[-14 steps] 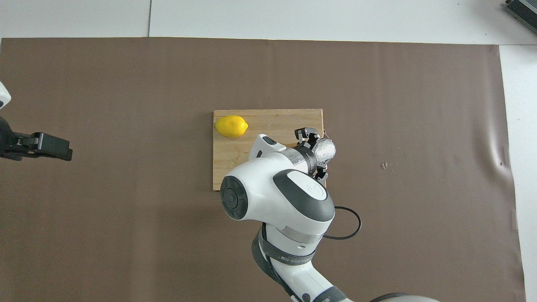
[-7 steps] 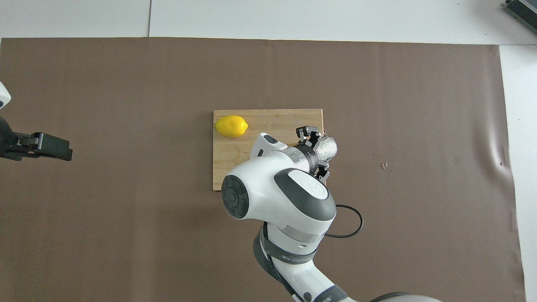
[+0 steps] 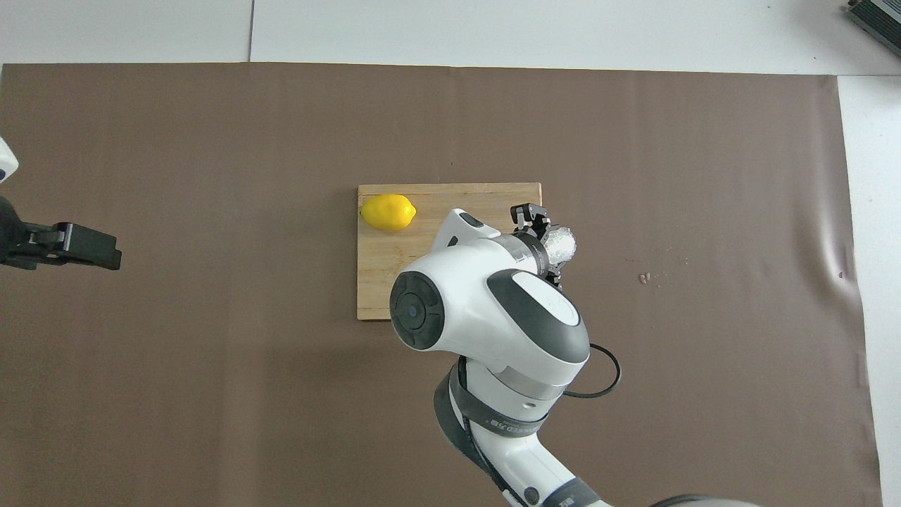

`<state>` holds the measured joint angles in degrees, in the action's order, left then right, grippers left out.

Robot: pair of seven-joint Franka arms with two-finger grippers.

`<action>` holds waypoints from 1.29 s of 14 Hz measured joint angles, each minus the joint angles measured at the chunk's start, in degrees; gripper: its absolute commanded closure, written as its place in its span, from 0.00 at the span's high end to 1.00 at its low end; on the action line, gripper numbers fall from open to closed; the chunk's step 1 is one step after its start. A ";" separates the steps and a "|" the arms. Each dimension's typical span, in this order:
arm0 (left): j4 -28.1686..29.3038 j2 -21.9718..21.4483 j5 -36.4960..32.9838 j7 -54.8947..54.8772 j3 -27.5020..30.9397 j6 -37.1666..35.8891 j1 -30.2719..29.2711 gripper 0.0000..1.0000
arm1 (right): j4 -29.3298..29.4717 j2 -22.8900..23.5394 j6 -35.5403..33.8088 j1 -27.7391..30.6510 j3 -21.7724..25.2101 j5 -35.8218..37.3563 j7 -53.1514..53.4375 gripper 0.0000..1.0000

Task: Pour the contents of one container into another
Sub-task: 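Tilt the white cup with the right gripper to pour into the metal cup, then move the white cup back beside the board with the right gripper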

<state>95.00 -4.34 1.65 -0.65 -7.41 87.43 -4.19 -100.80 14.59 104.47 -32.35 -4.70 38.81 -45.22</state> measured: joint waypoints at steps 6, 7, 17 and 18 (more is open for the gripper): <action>0.00 0.00 0.00 0.02 0.00 0.00 0.00 1.00 | 0.90 -1.28 0.05 4.46 0.01 -9.57 -5.74 0.00; 0.00 0.00 0.00 0.02 0.00 0.00 0.00 1.00 | 1.01 -1.28 0.22 5.66 0.01 -11.36 -7.24 0.00; 0.00 0.00 0.00 0.04 0.00 -0.01 0.00 1.00 | -10.56 -1.26 18.96 22.02 0.20 -29.21 -26.75 0.00; 0.00 0.00 0.00 0.04 0.00 -0.01 0.00 1.00 | -12.81 -1.35 21.38 23.45 0.22 -31.24 -28.44 0.00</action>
<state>95.00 -4.34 1.65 -0.61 -7.41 87.42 -4.19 -113.60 13.23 125.85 -8.90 -4.48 7.57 -73.66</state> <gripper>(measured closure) 0.000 0.489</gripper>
